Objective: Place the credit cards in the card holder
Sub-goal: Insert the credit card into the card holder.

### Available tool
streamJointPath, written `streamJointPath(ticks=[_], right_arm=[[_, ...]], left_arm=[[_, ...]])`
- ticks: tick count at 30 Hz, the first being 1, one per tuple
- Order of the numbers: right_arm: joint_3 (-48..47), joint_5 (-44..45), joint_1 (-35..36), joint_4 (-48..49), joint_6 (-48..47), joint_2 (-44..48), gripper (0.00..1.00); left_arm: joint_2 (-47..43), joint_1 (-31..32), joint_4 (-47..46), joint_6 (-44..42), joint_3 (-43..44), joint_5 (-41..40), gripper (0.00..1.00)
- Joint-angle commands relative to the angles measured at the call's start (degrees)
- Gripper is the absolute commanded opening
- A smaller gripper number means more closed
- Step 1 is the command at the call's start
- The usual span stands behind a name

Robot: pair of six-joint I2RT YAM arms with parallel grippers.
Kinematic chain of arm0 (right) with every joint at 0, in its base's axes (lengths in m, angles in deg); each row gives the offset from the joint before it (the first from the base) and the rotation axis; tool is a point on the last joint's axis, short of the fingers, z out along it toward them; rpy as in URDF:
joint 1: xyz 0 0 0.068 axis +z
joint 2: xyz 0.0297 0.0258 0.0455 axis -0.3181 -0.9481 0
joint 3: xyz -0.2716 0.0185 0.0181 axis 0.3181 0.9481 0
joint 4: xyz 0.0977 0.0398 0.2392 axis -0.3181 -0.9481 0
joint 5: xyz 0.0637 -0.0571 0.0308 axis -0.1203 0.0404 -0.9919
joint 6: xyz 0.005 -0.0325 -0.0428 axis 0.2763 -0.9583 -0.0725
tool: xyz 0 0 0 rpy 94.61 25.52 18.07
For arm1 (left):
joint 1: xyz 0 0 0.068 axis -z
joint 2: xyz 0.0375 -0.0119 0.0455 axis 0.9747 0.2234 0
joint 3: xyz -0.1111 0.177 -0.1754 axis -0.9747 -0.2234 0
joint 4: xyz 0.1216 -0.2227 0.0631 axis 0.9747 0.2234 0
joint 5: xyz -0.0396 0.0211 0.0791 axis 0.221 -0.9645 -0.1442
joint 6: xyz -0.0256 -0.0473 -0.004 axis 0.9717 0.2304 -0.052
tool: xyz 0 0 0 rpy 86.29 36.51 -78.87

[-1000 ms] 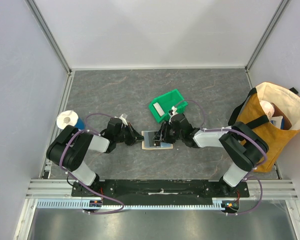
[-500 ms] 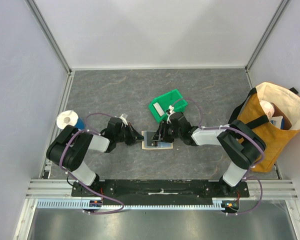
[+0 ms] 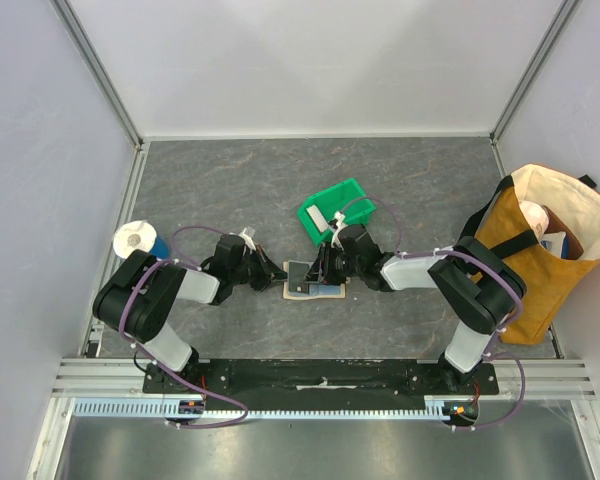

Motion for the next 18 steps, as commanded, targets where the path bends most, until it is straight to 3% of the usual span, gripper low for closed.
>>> streamJointPath(ticks=[1,9,18], right_arm=[[-1.97,-2.38,0.36,4.08,-0.62,0.36,0.36],[-5.30,9.48,-0.52,-11.65,-11.42,11.08,0.60],[-12.68,10.72,-6.84,-18.78,-18.90,15.57,0.70]], left_arm=[[2.20,0.40,7.32,-2.02,-0.63,-3.63,0.02],[0.79,0.40,8.90,-2.64,-0.28,-4.34,0.02],[-1.49,0.40,11.10,-3.78,0.86,-4.42,0.02]])
